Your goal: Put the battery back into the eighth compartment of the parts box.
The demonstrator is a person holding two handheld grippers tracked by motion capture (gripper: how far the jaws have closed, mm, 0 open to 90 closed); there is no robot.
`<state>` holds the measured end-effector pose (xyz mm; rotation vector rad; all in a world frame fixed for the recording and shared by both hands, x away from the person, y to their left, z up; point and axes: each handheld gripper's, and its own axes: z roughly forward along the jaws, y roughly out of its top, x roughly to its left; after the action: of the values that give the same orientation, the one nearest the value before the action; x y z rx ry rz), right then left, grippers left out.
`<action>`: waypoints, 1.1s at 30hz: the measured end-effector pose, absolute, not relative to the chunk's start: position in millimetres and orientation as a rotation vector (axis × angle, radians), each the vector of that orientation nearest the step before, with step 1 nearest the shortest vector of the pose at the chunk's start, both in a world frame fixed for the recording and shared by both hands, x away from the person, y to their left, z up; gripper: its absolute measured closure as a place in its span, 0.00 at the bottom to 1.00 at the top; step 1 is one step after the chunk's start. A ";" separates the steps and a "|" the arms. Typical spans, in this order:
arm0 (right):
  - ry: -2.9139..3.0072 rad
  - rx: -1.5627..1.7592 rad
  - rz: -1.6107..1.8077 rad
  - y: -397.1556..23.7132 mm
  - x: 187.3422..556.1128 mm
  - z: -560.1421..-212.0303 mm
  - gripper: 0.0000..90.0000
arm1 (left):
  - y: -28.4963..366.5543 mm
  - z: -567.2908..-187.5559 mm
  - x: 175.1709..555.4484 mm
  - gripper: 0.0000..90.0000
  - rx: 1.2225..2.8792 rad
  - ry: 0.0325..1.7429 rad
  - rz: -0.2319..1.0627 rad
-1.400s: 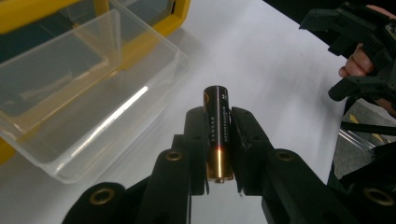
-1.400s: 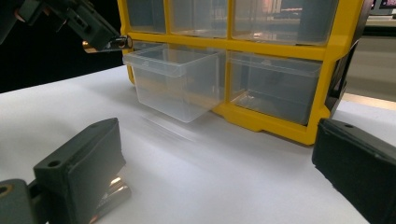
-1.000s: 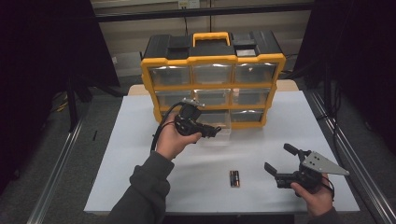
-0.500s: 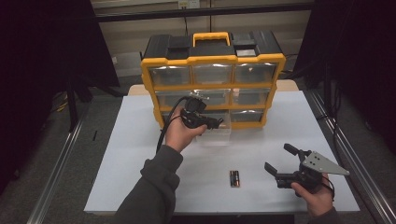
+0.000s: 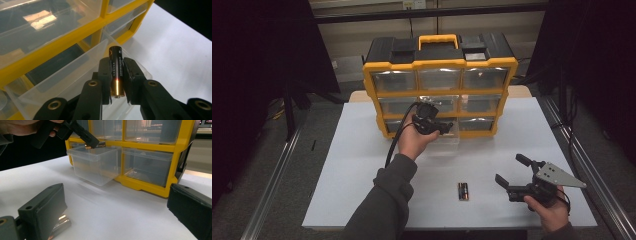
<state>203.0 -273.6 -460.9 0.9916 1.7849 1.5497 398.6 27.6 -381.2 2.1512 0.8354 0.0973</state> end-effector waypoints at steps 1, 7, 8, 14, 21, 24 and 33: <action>1.777 1.001 1.555 -273.1 203.0 -460.9 0.02 | 26.2 -382.8 399.0 0.86 2.152 0.837 0.101; 1.783 0.995 1.551 -274.0 202.8 -461.2 0.02 | 22.3 -391.3 400.4 0.67 2.142 0.796 0.117; 1.785 0.993 1.556 -274.0 202.8 -461.1 0.02 | 23.3 -390.6 400.0 0.66 2.141 0.799 0.107; 1.780 0.996 1.550 -274.8 202.5 -461.0 0.02 | 30.2 -384.5 393.5 0.50 2.110 0.779 0.095; 1.786 0.994 1.546 -274.2 202.4 -461.1 0.02 | 41.0 -374.2 378.6 0.34 2.099 0.707 0.078; 1.780 0.999 1.544 -274.0 202.5 -461.2 0.02 | 44.6 -372.2 372.9 0.31 2.083 0.687 0.068; 1.784 0.996 1.540 -274.2 202.6 -461.4 0.02 | 47.5 -373.0 356.9 0.24 2.082 0.623 0.047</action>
<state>202.6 -274.2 -461.4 0.9959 1.7839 1.5398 356.9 47.5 -373.0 2.0824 0.6234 0.0467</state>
